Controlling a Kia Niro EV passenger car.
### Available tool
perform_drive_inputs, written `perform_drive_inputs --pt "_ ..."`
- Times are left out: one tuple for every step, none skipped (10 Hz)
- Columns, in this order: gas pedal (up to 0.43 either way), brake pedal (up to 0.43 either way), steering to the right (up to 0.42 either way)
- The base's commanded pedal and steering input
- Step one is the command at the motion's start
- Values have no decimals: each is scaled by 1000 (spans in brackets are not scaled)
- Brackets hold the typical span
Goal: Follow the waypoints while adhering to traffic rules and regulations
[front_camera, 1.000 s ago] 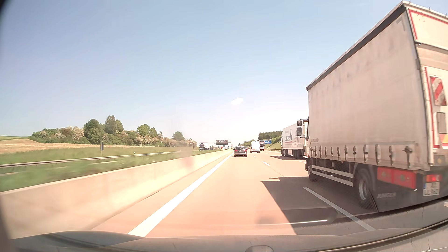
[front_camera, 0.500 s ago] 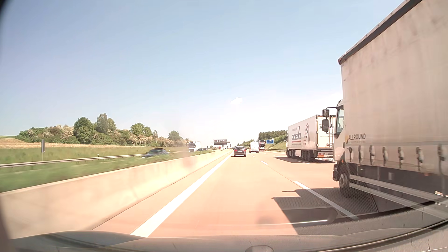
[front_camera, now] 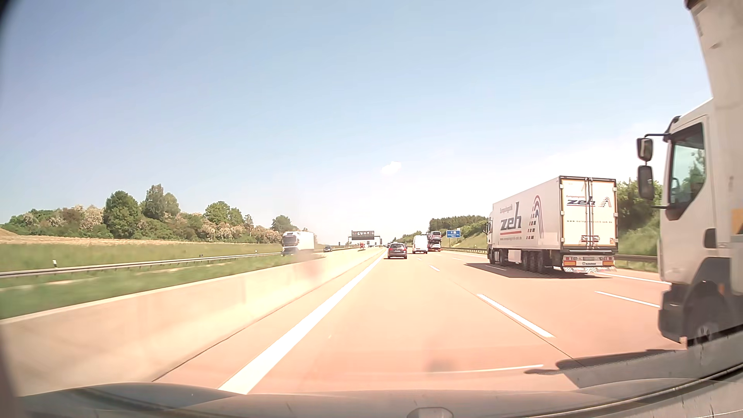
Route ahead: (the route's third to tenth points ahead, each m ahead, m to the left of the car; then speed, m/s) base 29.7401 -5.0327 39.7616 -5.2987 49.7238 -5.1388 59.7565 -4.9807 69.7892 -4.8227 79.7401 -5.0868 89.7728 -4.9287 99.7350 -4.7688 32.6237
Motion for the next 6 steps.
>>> perform_drive_inputs --pt "461 0 0" --pt "461 0 0" --pt "461 0 1" --pt "461 0 1" --pt "461 0 1" --pt "461 0 0"
